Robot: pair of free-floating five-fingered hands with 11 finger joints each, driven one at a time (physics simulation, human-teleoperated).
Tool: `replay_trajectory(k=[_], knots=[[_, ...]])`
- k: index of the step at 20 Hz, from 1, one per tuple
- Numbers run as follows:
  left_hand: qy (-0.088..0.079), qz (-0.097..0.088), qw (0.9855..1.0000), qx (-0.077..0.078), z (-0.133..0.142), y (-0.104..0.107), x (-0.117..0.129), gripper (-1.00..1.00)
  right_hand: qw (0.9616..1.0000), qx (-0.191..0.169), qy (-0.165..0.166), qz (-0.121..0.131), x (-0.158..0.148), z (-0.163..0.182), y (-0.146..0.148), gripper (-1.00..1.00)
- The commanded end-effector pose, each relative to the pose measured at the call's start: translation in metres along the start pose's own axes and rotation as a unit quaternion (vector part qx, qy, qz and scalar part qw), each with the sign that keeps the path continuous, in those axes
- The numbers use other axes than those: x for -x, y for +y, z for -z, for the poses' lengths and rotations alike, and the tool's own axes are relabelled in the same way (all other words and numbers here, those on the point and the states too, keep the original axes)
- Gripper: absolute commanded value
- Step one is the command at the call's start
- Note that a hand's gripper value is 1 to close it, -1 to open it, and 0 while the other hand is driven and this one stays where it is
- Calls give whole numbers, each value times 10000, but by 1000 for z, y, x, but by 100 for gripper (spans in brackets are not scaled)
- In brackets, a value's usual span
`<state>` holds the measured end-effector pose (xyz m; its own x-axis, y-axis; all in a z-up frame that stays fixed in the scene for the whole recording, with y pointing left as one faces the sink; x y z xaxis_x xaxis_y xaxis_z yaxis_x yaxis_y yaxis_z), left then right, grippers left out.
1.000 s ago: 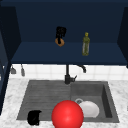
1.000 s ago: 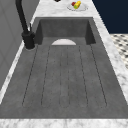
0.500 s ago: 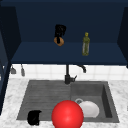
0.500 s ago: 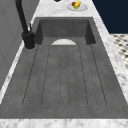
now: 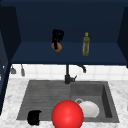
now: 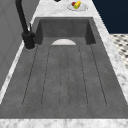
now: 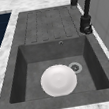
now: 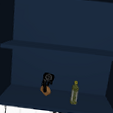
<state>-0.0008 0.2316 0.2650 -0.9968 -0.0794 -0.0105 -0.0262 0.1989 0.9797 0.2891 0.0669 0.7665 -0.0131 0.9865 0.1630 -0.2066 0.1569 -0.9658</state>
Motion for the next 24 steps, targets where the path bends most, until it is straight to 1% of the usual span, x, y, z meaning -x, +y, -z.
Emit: replay_trajectory(k=[1,4,10,13,15,18,20,21,22,23,24], knots=[[0,0,10000,0,0,0,0,0,10000,33,3,-42,-6,-29,13,100],[0,0,10000,0,0,0,0,0,10000,38,9,-71,-8,-52,23,100],[0,0,10000,0,0,0,0,0,10000,79,-12,-18,-7,-96,51,100],[0,0,10000,0,0,0,0,0,9999,82,5,-96,-7,-120,60,100],[0,0,10000,0,0,0,0,0,9998,66,-40,-176,-7,-136,64,100],[0,0,10000,0,0,0,0,0,9997,93,-58,-214,1,-160,74,100],[0,0,10000,0,0,0,0,0,9998,139,-65,-111,7,-173,85,100],[0,0,10000,0,0,0,0,0,9997,247,-42,-30,10,-182,89,100],[0,0,10000,0,0,0,0,0,9998,204,-86,-24,13,-186,88,100],[0,0,10000,0,0,0,0,0,9997,11,-217,89,14,-173,86,100],[0,0,10000,0,0,0,0,0,9997,-36,-204,129,13,-173,83,100]])
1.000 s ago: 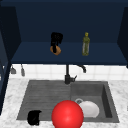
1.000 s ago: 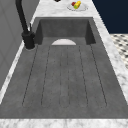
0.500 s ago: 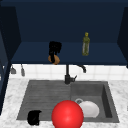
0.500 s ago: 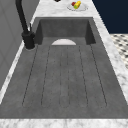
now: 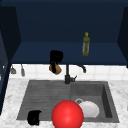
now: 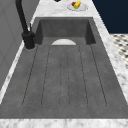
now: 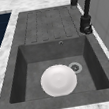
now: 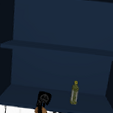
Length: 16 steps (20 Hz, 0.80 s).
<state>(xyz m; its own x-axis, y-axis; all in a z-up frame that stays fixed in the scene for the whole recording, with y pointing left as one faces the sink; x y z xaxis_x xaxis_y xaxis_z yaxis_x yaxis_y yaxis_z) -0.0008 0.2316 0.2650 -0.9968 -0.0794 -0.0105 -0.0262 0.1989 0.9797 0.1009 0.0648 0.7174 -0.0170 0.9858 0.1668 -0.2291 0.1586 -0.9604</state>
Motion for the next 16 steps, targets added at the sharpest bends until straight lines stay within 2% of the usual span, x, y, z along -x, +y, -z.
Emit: replay_trajectory(k=[1,6,7,9,11,16], knots=[[0,0,10000,0,0,0,0,0,9999,23,95,27,0,0,0,100],[0,0,10000,0,0,0,0,0,9998,-181,57,-69,5,-4,6,100],[0,0,10000,0,0,0,0,0,9996,-203,81,-153,1,-3,12,100],[0,0,10000,0,0,0,0,0,9994,-142,282,-118,7,-20,20,100],[0,0,10000,0,0,0,0,0,9994,-229,142,-210,12,-31,30,100],[0,0,10000,0,0,0,0,0,9997,-37,-13,-252,23,-64,49,100]])
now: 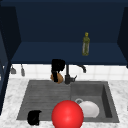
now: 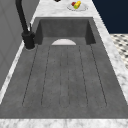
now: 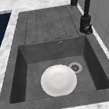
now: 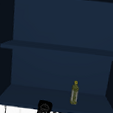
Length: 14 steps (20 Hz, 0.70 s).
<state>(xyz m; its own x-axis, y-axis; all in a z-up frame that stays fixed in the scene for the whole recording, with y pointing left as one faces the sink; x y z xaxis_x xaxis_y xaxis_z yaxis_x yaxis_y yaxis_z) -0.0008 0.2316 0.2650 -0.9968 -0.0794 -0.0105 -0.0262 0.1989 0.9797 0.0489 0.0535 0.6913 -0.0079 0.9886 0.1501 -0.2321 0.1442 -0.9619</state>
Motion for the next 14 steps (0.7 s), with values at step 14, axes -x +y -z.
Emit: replay_trajectory(k=[14], knots=[[0,0,10000,0,0,0,0,0,9997,-167,-115,-101,87,-53,55,100]])
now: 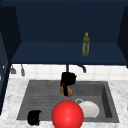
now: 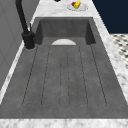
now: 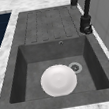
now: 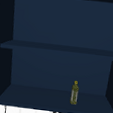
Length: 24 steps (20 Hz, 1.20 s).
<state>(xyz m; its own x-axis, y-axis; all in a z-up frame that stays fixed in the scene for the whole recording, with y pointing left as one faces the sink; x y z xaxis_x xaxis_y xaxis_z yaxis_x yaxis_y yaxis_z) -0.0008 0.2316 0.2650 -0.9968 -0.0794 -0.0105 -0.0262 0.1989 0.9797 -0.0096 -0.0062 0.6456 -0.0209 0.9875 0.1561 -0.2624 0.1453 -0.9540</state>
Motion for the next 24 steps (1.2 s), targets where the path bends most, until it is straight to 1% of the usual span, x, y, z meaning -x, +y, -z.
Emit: replay_trajectory(k=[1,4,11,17,24], knots=[[0,0,10000,0,0,0,0,0,10000,-13,-53,-79,29,-5,10,100],[0,0,10000,0,0,0,0,0,10000,-13,-76,-2,55,-5,22,100],[0,0,10000,0,0,0,0,0,10000,-11,-59,36,115,3,54,100],[0,0,10000,0,0,0,0,0,10000,-58,-34,45,168,38,75,100],[0,0,10000,0,0,0,0,0,9999,-110,-9,-25,214,99,102,100]])
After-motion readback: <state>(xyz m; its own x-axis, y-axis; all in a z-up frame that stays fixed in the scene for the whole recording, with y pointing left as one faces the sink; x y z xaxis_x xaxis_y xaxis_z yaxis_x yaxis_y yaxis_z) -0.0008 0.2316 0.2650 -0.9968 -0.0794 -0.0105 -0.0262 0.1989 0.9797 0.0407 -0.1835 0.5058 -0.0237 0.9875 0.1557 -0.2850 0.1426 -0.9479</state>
